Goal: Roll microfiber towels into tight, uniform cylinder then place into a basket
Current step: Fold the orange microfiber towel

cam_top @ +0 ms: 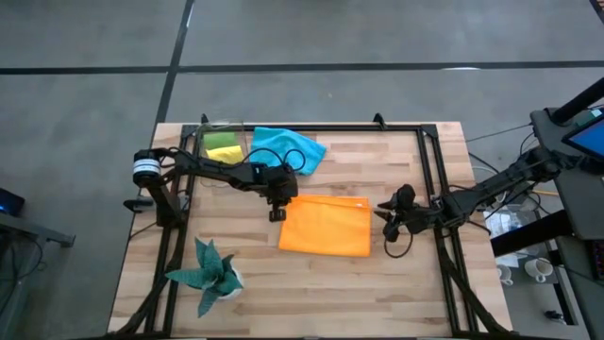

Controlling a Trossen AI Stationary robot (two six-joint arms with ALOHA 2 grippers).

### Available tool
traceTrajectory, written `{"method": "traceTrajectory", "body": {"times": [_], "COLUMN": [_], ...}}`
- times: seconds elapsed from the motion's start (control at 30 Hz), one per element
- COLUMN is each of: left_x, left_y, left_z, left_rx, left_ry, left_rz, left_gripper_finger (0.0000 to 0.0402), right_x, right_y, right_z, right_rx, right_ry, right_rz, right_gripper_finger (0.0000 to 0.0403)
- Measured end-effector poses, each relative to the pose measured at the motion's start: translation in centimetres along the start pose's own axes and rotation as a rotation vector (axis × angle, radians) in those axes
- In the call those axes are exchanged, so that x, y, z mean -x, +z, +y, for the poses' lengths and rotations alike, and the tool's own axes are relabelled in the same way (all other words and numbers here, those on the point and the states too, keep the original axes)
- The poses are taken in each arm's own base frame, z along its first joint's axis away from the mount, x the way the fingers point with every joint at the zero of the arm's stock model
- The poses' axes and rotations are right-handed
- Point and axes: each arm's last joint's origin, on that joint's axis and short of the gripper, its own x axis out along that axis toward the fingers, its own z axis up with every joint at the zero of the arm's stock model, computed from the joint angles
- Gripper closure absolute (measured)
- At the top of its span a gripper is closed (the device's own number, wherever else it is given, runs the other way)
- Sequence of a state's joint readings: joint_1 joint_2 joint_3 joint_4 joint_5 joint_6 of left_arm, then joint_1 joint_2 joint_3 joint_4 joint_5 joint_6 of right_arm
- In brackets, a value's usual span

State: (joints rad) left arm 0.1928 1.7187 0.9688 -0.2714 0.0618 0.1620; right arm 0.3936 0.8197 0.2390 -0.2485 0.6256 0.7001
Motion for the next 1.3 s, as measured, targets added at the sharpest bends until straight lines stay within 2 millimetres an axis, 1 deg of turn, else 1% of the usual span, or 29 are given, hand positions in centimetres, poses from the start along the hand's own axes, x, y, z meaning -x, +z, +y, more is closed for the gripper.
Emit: {"method": "traceTrajectory", "body": {"times": [0.1, 0.17, 0.2, 0.27, 0.37, 0.43, 0.53, 0.67, 0.77, 0.97, 1.1, 1.3], "left_x": [0.0, 0.0, 0.0, 0.0, 0.0, 0.0, 0.0, 0.0, 0.0, 0.0, 0.0, 0.0], "left_y": [0.0, 0.0, 0.0, 0.0, 0.1, 0.1, 0.1, 0.0, 0.0, -0.1, -0.2, -0.3], "left_z": [0.0, 0.0, 0.0, 0.0, 0.0, 0.0, 0.0, 0.0, 0.0, 0.0, 0.0, 0.0], "left_rx": [0.002, 0.002, 0.002, 0.002, 0.002, 0.002, 0.002, 0.002, 0.002, 0.025, 0.026, 0.028], "left_ry": [0.000, 0.000, 0.000, 0.000, 0.000, 0.000, 0.000, 0.000, -0.001, -0.002, -0.004, -0.004], "left_rz": [0.000, 0.000, 0.000, 0.000, -0.002, -0.002, -0.001, 0.002, 0.007, 0.011, 0.024, 0.032], "left_gripper_finger": [0.0401, 0.0401, 0.0401, 0.0401, 0.0401, 0.0401, 0.0401, 0.0401, 0.0401, 0.0401, 0.0402, 0.0402], "right_x": [-0.8, -1.4, -1.7, -2.5, -3.5, -3.9, -4.5, -4.9, -5.2, -5.6, -5.4, -5.4], "right_y": [0.0, 0.0, 0.0, -0.1, 0.0, 0.4, 0.9, 0.2, 0.0, 0.4, 0.4, 0.4], "right_z": [-0.1, -0.3, -0.6, -1.1, -1.6, -1.6, -1.3, -1.7, -1.7, -1.2, -1.2, -1.2], "right_rx": [-0.024, -0.097, -0.160, -0.287, -0.371, -0.387, -0.397, -0.416, -0.423, -0.425, -0.426, -0.426], "right_ry": [-0.046, -0.083, -0.110, -0.146, -0.142, -0.110, -0.017, -0.054, -0.065, 0.002, 0.005, 0.015], "right_rz": [0.007, 0.018, 0.027, 0.073, 0.127, 0.125, 0.150, 0.215, 0.225, 0.207, 0.207, 0.218], "right_gripper_finger": [0.0251, 0.0232, 0.0225, 0.0216, 0.0212, 0.0211, 0.0211, 0.0211, 0.0211, 0.0213, 0.0227, 0.0264]}}
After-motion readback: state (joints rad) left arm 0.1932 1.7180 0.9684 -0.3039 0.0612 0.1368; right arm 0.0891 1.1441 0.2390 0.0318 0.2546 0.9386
